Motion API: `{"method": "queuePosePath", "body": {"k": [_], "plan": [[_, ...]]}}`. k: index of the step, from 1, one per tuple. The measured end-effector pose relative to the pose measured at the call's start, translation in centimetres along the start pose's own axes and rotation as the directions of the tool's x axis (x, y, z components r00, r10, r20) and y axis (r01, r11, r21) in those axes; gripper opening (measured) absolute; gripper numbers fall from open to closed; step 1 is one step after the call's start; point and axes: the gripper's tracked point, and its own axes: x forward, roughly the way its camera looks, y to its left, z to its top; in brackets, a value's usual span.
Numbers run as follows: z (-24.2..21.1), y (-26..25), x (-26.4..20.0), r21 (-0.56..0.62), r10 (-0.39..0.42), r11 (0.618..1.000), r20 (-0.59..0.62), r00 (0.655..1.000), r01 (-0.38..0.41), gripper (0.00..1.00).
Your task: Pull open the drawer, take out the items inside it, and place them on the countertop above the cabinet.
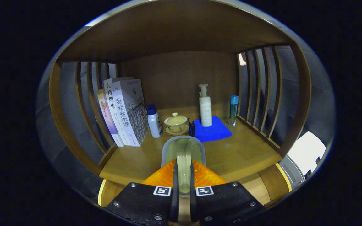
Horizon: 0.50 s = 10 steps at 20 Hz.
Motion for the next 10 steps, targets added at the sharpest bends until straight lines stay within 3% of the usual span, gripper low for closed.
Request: {"method": "queuePosePath", "body": {"k": [4,10], "plan": [[1.0,0.0,3.1,-0.041,0.004,0.999,0.003,1.000,-0.004,0.14],[-0.6,-0.2,6.5,-0.117,-0.008,0.993,-0.086,0.996,-0.002,0.14]]}}
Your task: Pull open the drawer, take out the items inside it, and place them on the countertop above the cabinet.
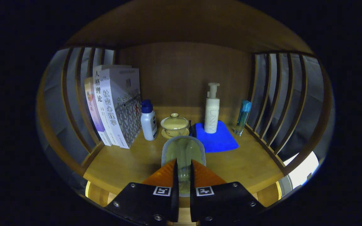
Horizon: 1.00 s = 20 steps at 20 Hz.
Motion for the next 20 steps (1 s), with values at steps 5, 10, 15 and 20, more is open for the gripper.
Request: {"method": "queuePosePath", "body": {"k": [5,10,15,20], "plan": [[-0.5,0.0,1.6,-0.006,0.021,1.000,-0.009,1.000,-0.021,0.19],[-0.9,0.3,1.9,0.047,0.056,0.997,0.007,0.998,-0.056,0.25],[2.0,0.2,-0.3,0.167,0.064,0.982,0.129,0.990,-0.085,0.74],[4.5,-1.3,-7.1,0.203,0.014,0.977,0.271,0.963,-0.072,0.96]]}}
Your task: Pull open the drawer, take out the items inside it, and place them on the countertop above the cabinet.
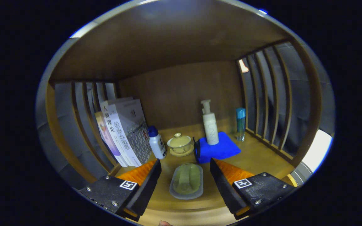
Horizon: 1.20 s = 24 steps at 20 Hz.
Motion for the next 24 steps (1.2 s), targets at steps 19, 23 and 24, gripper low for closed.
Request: {"method": "queuePosePath", "body": {"k": [19,23,24], "plan": [[-10.5,2.8,-24.6,-0.190,0.107,0.979,0.168,0.980,-0.074,0.96],[-13.9,0.3,-24.7,-0.159,0.058,0.987,0.126,0.990,-0.037,0.96],[-14.6,-0.1,-24.4,-0.138,0.048,0.990,0.113,0.992,-0.032,0.96]]}}
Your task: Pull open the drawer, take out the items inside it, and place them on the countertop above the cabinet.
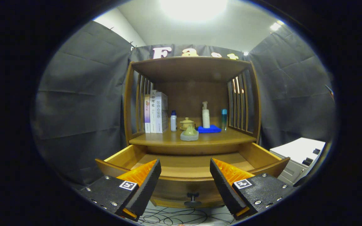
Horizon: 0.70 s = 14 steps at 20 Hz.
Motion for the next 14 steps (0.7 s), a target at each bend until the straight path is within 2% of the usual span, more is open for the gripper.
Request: {"method": "queuePosePath", "body": {"k": [3,8,14], "plan": [[-2.2,-1.9,0.7,0.040,-0.053,0.998,-0.039,0.998,0.054,0.96],[-4.5,-2.2,1.0,0.056,-0.076,0.995,-0.081,0.994,0.081,0.95],[-4.6,-2.3,0.9,-0.037,-0.069,0.997,-0.064,0.996,0.067,0.95]]}}
